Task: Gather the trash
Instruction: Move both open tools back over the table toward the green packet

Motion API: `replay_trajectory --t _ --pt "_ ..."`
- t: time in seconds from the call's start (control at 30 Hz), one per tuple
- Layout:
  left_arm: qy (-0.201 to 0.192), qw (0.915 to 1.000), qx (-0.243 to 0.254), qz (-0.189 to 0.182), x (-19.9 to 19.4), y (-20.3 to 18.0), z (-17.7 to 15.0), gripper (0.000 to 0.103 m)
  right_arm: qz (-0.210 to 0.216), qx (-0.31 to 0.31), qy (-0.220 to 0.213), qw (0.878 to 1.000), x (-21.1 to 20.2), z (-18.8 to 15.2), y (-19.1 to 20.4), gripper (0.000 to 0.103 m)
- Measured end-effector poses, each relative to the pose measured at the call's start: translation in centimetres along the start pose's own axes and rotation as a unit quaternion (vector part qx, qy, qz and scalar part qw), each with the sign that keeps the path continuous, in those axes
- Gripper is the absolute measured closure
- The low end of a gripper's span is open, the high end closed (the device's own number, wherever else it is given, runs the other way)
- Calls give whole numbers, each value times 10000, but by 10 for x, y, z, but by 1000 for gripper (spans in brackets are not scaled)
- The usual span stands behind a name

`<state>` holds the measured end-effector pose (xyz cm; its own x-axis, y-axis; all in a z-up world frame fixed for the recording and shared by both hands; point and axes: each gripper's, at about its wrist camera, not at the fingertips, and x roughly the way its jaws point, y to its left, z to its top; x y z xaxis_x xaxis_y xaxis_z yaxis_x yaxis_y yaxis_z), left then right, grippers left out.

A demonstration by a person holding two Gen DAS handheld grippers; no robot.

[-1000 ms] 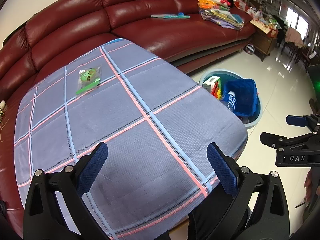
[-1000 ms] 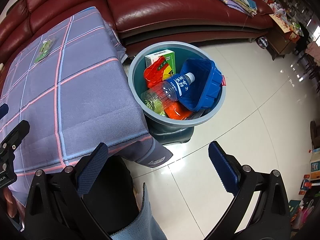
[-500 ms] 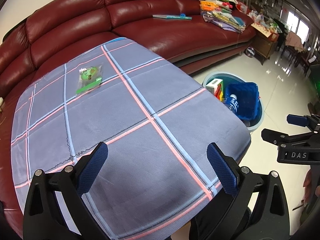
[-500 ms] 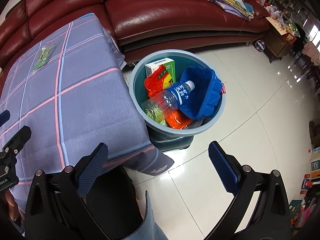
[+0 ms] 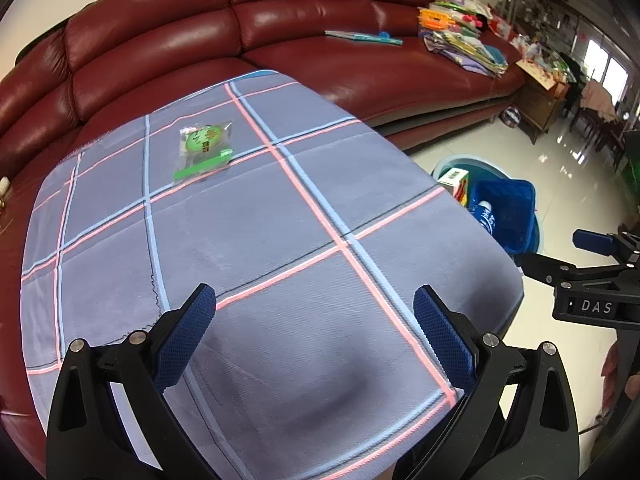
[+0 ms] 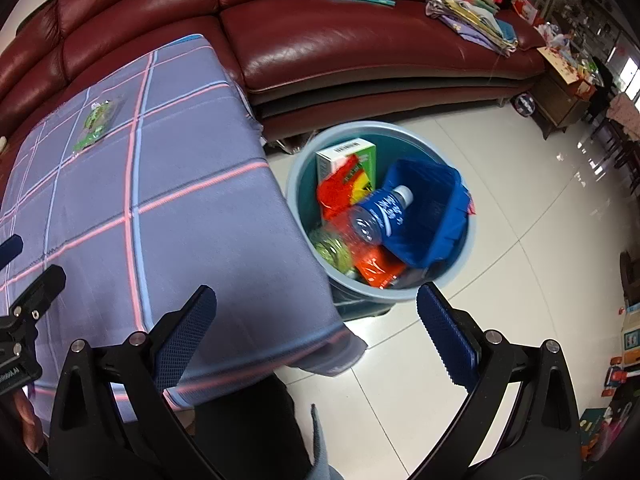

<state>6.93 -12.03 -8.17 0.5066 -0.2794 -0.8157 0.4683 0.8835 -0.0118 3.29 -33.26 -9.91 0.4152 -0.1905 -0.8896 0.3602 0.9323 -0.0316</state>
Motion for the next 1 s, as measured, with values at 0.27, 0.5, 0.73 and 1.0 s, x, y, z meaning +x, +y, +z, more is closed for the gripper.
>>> replay_trajectory --t 0.27,0.5,0.73,1.0 --pt "-12 9998 -182 118 8 26 1 4 222 -88 -297 9993 13 20 31 7" --pt "-141 9973 -551 471 15 80 5 4 557 -415 -832 9941 39 49 89 7" --pt "-245 9912 -1012 822 28 139 7 4 698 -625 -849 9920 66 67 125 7" --pt "-33 9807 -1627 1081 59 198 3 4 777 -770 -821 9906 89 80 151 7"
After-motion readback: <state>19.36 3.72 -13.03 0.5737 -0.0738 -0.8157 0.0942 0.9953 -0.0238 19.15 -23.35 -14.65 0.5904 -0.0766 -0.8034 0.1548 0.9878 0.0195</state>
